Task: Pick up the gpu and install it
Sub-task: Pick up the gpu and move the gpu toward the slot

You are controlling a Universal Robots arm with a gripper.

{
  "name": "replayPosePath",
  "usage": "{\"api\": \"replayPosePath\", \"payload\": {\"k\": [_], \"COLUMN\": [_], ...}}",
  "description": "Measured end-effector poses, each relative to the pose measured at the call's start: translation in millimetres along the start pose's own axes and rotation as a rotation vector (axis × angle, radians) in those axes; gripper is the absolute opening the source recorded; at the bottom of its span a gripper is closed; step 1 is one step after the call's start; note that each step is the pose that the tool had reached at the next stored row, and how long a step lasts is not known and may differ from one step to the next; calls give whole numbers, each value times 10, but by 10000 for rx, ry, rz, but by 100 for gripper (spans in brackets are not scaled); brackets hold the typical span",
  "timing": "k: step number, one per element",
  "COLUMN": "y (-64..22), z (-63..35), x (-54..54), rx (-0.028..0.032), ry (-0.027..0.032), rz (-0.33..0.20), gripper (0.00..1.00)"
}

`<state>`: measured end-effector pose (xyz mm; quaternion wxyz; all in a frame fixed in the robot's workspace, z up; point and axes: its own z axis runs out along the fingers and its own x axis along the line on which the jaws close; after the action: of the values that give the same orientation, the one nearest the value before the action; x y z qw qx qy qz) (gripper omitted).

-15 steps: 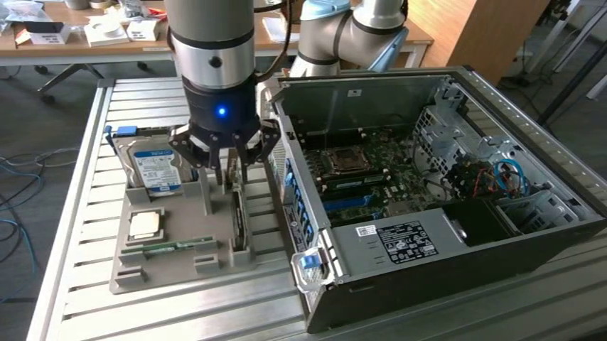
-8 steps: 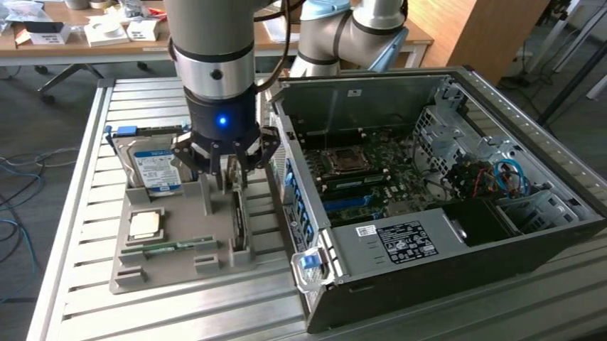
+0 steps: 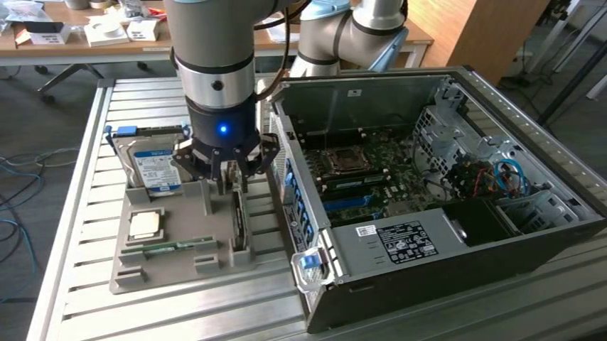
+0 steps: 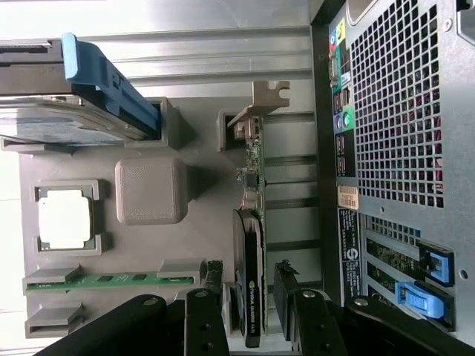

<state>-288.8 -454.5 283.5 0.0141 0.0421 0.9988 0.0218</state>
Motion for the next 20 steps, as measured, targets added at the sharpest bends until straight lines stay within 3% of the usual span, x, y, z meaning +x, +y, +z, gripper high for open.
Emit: {"api": "replayPosePath", "payload": {"k": [10,20], "y": [1,-8], "z": [17,125], "x": [-31,-35], "rx": [-1,-1], "ry": [-1,-1], "rz": [2,0], "gripper": [41,41]}}
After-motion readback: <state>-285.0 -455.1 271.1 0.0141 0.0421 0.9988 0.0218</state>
